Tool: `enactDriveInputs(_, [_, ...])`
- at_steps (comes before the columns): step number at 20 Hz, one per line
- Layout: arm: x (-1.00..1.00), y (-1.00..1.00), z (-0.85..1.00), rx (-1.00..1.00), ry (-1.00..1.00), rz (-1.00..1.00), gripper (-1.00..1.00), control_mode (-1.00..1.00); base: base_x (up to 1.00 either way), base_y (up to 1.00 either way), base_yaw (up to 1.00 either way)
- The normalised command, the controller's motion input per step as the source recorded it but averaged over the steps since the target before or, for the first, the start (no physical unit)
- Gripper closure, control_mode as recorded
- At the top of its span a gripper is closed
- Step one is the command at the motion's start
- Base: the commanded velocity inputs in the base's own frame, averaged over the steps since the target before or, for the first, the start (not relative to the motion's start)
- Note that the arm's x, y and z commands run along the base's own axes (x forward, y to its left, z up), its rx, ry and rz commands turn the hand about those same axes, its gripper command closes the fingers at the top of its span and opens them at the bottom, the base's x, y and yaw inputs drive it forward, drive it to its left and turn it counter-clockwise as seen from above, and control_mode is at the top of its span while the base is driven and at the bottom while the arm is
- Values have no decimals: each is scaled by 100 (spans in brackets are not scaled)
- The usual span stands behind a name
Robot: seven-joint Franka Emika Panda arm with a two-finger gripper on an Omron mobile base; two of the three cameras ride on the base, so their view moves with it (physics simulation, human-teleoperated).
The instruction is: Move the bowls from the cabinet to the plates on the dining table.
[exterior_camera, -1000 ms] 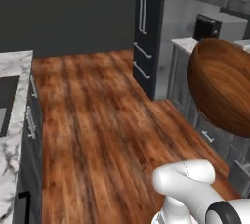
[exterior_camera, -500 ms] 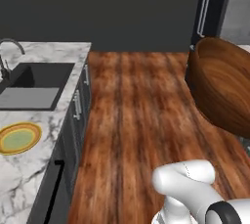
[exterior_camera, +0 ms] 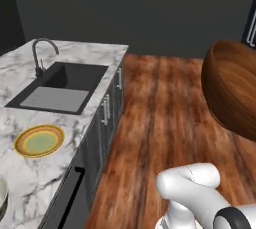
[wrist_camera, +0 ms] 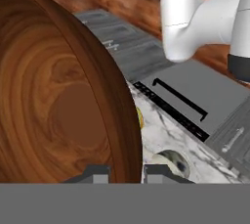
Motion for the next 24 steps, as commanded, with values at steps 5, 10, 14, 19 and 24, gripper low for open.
enactDriveInputs(5, [0, 0, 0, 0, 0, 0, 100, 100, 100, 37, 3])
enactDriveInputs(10, [0, 0, 0, 0, 0, 0, 100, 100, 48, 95, 10])
enactDriveInputs(14, [0, 0, 0, 0, 0, 0, 100, 100, 0, 44, 39])
enactDriveInputs(19, [0, 0, 0, 0, 0, 0, 100, 100, 1, 2, 50])
enactDriveInputs(24, [0, 0, 0, 0, 0, 0, 100, 100, 0, 0, 50])
